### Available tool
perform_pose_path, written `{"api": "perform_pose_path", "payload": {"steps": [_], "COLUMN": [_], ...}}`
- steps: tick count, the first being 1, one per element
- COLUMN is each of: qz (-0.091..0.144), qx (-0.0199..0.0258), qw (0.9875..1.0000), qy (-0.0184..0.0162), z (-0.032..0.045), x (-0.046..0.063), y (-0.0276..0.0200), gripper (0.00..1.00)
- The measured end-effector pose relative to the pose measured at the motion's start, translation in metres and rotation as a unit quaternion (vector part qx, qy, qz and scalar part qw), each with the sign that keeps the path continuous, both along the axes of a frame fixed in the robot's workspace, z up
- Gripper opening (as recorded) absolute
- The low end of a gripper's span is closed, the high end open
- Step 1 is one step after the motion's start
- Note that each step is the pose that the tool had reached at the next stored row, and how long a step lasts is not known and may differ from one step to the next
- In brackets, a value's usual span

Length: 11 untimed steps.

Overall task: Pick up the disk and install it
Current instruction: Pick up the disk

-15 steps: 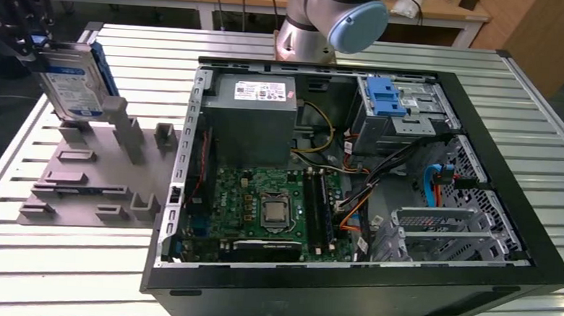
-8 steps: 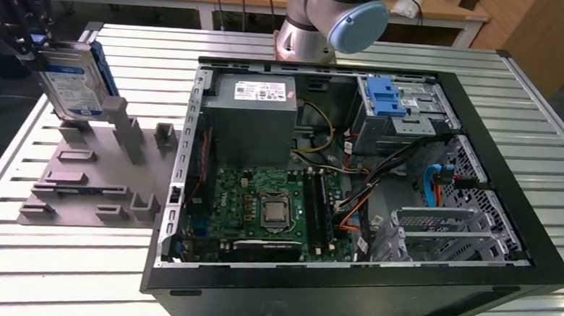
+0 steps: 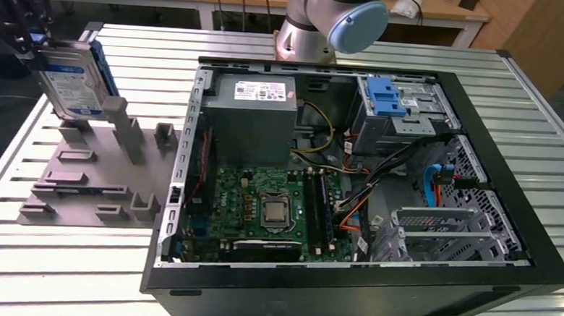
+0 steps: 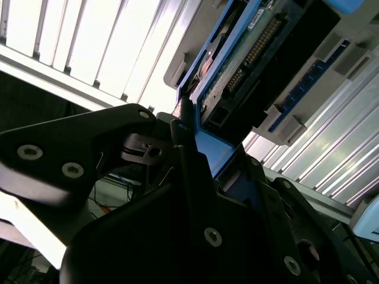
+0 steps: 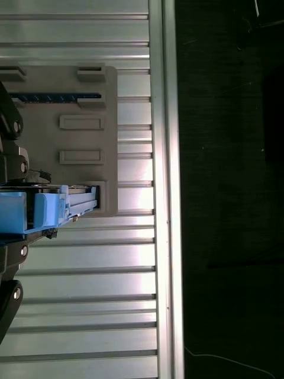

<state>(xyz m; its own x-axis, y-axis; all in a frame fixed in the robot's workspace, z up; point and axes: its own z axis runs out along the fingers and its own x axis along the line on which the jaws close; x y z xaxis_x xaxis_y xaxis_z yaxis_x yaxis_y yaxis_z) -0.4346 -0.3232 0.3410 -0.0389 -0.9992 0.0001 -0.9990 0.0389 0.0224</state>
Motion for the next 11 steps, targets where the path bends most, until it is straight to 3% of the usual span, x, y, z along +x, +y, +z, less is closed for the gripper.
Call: {"api": "perform_pose_path", "payload": {"steps": [11], "qz": [0.000], "qx": [0.0000], "qw": [1.0000], "qy": [0.0000], "z": [0.0023], "x": [0.0000], "y": [0.0000], "gripper": [0.36]}}
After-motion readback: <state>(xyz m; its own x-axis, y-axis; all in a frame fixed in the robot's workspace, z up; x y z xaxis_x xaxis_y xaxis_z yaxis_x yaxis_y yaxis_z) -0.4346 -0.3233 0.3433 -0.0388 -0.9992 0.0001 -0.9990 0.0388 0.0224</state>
